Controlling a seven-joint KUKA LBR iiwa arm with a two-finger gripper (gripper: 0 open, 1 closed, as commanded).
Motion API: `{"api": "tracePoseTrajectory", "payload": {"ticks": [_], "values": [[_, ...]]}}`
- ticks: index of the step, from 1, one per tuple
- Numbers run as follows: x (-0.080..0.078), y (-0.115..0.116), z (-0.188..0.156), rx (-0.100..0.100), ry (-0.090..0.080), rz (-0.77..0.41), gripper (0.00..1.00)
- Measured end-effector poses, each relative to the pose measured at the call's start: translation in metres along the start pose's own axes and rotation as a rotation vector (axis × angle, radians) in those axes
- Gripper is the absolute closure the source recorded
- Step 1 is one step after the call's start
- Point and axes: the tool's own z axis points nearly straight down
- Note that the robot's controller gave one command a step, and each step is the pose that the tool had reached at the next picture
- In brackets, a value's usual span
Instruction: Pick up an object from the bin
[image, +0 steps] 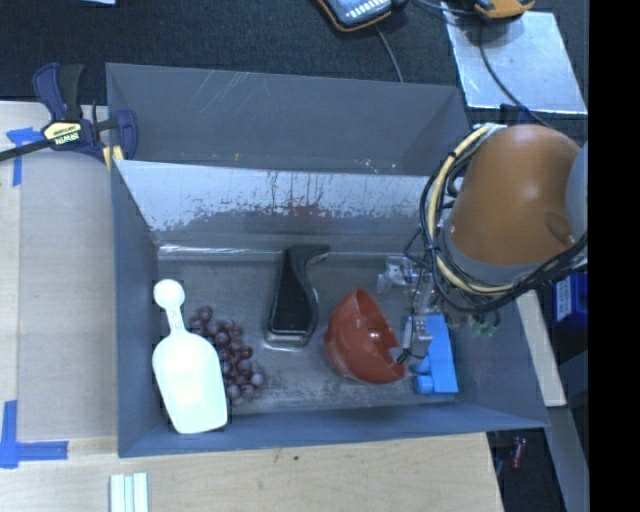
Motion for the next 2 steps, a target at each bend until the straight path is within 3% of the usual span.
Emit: {"api": "tracePoseTrajectory", "payload": {"ticks": [1, 2], "values": [[-0.002, 0.000, -0.004, 0.000, -0.009, -0.001, 0.00], [0.016, -0.003, 0.137, -0.001, -0.011, 0.075, 0.00]]}}
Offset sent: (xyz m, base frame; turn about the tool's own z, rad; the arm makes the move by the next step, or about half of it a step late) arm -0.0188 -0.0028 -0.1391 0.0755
